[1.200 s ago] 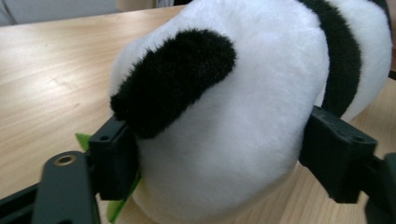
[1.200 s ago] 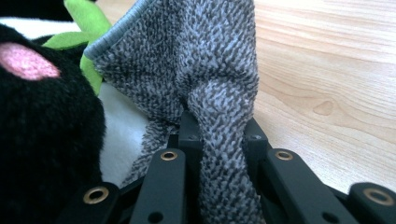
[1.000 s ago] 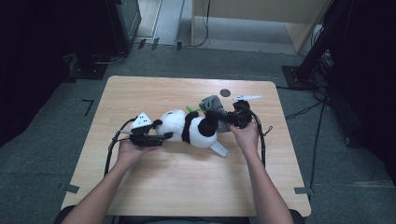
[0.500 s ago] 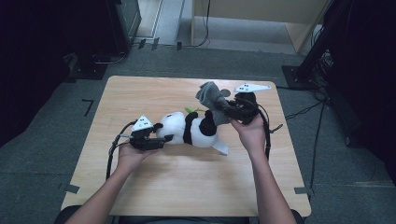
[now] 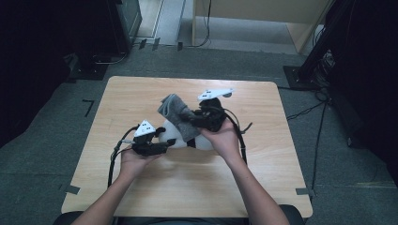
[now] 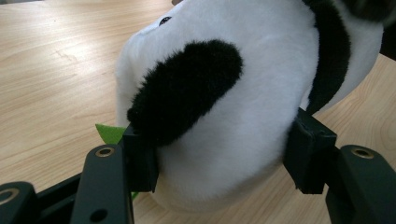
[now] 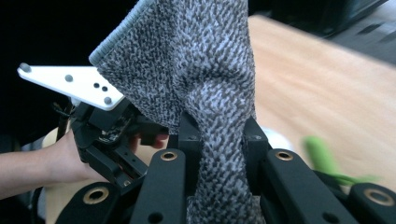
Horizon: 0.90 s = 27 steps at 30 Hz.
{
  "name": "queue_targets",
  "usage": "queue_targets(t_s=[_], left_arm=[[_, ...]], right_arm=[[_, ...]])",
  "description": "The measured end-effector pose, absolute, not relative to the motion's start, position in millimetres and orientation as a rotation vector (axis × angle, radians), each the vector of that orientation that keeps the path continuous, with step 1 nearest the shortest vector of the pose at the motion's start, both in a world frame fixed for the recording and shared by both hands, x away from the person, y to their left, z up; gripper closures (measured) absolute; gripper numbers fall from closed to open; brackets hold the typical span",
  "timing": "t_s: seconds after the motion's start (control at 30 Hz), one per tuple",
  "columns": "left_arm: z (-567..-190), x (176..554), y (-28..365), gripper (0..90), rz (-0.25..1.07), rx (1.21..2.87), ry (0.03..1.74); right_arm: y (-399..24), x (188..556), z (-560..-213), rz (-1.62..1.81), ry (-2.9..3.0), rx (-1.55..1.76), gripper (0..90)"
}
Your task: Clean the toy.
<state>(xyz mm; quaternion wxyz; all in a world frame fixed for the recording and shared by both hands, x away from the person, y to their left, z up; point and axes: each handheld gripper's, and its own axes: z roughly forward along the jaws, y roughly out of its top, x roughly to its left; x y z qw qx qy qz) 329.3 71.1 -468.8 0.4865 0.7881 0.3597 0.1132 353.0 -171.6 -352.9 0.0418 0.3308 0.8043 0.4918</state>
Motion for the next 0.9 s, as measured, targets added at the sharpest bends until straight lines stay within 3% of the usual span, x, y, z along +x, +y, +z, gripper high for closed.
queue_targets(t_s=[0.2,0.37,0.9], left_arm=[[-470.7,325.7,71.2,38.5,0.282,1.914,0.887],[-472.0,324.2,70.9,38.5,0.293,1.932,0.873],[-472.5,332.6,74.0,42.9,0.221,1.928,0.896]], right_arm=[[-140.1,360.5,-379.1,1.488,2.567,1.058,76.7],[-140.4,370.0,-399.4,1.470,2.586,1.102,76.3],[-169.0,380.2,-396.3,1.270,2.516,1.142,76.3]])
